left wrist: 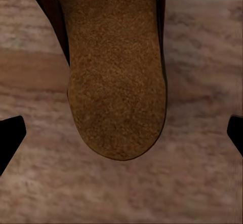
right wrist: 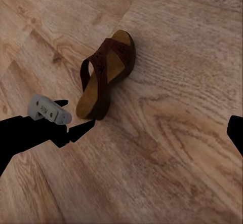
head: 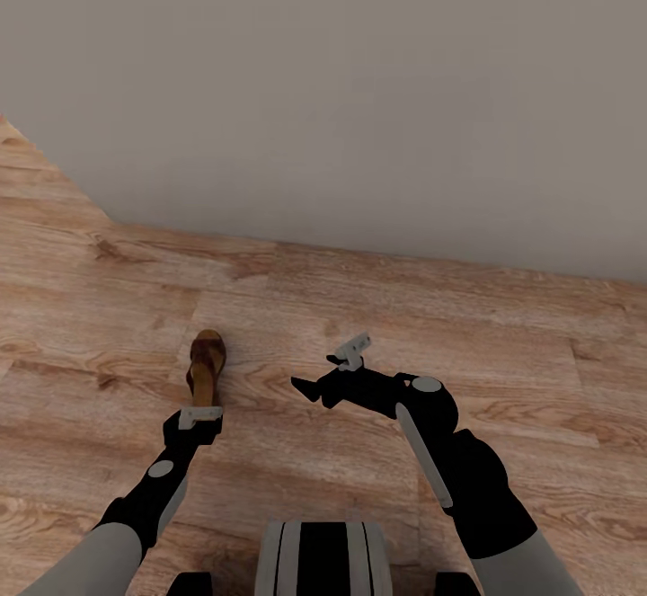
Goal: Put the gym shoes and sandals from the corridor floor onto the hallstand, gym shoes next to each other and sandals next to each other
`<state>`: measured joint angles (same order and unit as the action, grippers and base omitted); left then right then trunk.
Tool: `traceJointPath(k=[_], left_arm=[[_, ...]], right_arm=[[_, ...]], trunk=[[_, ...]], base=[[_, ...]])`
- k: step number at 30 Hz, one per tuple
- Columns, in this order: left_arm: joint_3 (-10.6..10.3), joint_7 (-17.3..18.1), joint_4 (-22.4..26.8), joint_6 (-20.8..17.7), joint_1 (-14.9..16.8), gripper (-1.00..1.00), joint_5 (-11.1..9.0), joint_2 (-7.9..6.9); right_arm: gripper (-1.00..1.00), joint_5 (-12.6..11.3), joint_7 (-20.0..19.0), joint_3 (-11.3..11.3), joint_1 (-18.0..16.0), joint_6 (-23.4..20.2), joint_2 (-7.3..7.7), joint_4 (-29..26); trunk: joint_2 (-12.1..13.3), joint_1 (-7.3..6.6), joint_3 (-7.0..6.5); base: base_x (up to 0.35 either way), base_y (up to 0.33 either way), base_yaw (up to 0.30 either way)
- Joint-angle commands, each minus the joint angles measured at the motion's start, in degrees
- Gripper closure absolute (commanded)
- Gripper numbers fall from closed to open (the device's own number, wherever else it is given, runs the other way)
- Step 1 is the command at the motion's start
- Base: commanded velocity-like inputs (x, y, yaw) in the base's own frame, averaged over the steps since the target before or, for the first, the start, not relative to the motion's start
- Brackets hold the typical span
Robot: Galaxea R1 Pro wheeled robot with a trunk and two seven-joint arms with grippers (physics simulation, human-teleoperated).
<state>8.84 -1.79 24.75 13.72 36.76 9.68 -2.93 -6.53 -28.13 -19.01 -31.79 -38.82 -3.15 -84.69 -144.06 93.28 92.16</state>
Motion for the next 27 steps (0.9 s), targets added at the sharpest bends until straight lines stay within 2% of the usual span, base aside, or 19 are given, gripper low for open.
traceJointPath(k=[1, 11, 21, 27], left_arm=[[0.2, -0.2, -0.1, 0.2, 0.0, -1.00, 0.6, 0.03], [0.2, -0.2, 0.0, 0.2, 0.1, -1.00, 0.6, 0.03], [0.3, -0.2, 0.2, 0.3, 0.1, -1.00, 0.6, 0.03], [0.2, -0.2, 0.2, 0.3, 0.1, -1.00, 0.6, 0.03]], right_arm=[[-1.00, -0.6, 0.2, 0.0, 0.0, -0.5, -0.01, 0.0], [-1.00, -0.7, 0.2, -0.1, 0.0, -0.5, -0.01, -0.1], [-1.00, -0.7, 0.2, 0.0, 0.0, -0.5, -0.01, -0.1], [-1.00, -0.7, 0.2, 0.0, 0.0, -0.5, -0.01, -0.1]], trunk=[[0.0, -0.01, 0.11], [0.0, -0.01, 0.47], [-0.1, 0.25, 2.90], [-0.1, 0.25, 3.21]], base=[[0.000, 0.000, 0.000], [0.000, 0.000, 0.000], [0.000, 0.000, 0.000], [0.000, 0.000, 0.000]])
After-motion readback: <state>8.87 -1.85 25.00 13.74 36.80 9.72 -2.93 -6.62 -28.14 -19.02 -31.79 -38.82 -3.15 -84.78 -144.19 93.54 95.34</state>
